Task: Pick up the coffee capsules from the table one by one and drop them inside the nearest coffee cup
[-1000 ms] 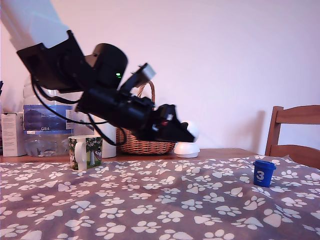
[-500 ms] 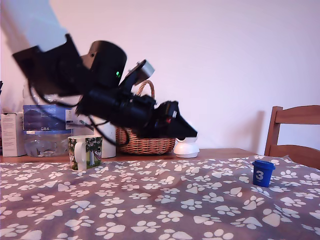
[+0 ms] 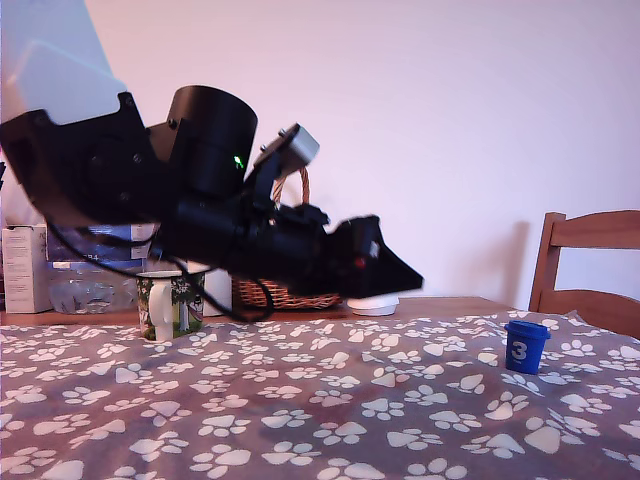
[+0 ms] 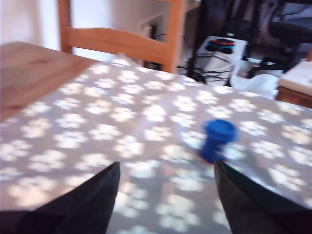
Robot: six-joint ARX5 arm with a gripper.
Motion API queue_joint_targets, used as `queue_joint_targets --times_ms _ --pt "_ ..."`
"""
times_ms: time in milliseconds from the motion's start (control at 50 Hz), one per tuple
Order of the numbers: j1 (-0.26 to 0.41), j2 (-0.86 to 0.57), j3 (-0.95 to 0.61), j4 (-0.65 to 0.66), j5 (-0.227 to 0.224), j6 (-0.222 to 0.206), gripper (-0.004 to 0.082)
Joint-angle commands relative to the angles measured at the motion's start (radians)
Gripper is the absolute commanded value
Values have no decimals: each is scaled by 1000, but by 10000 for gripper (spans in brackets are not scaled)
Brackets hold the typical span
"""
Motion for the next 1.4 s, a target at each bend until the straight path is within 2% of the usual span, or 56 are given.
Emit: queue_joint_targets --times_ms 0,100,200,560,720,860,1060,1220,1380 --pt "-19 -14 -31 26 -18 -11 554" --pt "-46 -14 -53 61 -41 -34 554" --pt "-74 -14 -67 68 -53 -36 554" --pt "-156 -14 -72 58 -140 -43 554" --pt "-169 -14 -72 42 -187 -43 554" --pt "-171 -14 -72 36 -201 -43 554" --pt "-183 -14 -72 35 -244 -43 554" --pt "-187 -10 -67 36 -267 -43 554" --pt "-189 6 -48 32 -272 -43 554"
